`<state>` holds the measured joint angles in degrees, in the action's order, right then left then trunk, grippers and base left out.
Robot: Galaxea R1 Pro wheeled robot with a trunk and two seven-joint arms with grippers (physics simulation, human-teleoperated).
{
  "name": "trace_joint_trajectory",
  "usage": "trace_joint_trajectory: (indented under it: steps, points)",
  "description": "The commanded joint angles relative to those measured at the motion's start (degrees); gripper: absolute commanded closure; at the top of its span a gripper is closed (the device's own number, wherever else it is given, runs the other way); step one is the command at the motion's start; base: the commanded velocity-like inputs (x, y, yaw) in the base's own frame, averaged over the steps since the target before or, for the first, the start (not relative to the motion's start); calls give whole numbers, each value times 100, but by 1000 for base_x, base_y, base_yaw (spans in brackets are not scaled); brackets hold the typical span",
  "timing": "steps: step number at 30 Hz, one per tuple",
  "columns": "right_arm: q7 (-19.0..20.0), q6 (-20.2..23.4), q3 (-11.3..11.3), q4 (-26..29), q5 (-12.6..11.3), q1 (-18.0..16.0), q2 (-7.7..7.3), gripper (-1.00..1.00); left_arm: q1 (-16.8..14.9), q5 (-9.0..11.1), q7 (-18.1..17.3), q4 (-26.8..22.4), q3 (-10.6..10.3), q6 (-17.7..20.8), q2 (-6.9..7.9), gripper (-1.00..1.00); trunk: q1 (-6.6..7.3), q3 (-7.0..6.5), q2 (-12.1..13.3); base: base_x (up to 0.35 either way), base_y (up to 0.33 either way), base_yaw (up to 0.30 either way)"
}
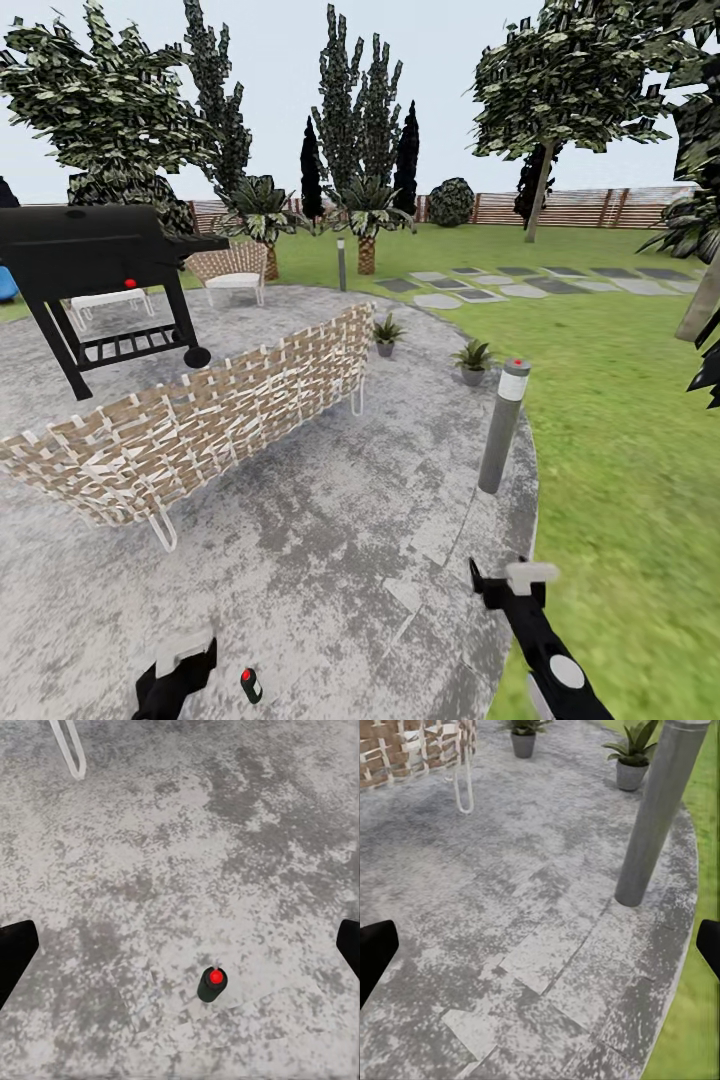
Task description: Pick up the pesticide atomizer in the garden and spray insectifuge to fully cover both potted plants in the garden.
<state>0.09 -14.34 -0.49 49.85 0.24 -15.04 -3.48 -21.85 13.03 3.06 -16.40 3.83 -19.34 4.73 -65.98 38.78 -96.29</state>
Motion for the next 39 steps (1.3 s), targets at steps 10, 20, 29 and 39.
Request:
trace_joint_trajectory:
  steps: [10, 20, 29, 39]
  points:
    - [25, -27, 42, -329, -1, -16, -234, -100, 14, -97, 7, 58, -4, -94, -3, -100, 1, 5, -2, 0, -72, 1]
    - [1, -33, 24, -364, -6, -16, -232, -100, 6, -125, 11, 58, 3, -122, -7, -100, 1, 31, -2, 15, -263, 205]
    - [0, -34, 37, -378, -3, -16, -232, -100, 2, -116, 11, 58, 12, -122, -9, -100, 1, 60, -2, 160, -210, 257]
    - [0, -38, 37, -379, -4, -16, -232, -100, -3, -112, -5, 49, 4, -122, -43, -100, 1, 87, -2, 35, -11, 195]
